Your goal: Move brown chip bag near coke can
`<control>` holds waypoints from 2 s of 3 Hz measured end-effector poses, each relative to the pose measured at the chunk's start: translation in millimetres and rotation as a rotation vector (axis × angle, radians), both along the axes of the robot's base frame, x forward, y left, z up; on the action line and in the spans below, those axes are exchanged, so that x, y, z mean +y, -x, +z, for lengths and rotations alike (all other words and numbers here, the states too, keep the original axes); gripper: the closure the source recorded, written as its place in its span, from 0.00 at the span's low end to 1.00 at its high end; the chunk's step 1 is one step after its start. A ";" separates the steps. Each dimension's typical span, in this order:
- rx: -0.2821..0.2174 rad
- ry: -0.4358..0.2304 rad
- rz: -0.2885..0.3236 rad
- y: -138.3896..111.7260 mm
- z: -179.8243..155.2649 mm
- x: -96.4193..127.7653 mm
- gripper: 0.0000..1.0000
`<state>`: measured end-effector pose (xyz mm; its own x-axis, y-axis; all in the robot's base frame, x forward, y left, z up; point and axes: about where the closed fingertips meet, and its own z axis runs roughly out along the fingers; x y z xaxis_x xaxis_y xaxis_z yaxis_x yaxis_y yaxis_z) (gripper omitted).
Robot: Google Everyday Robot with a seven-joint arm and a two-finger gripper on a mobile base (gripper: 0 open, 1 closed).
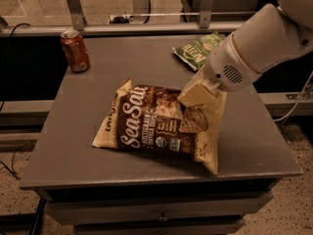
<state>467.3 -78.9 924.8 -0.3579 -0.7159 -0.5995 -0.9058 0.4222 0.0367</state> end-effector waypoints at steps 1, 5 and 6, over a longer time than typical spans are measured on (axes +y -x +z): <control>-0.060 -0.069 -0.032 -33.0 -1.7 3.4 1.00; -0.148 -0.299 -0.071 -165.0 -17.7 71.0 1.00; -0.145 -0.320 -0.070 -192.1 -24.5 88.5 1.00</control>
Offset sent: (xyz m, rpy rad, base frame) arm 0.1285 0.0204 -0.0066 0.2584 -0.1874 -0.1211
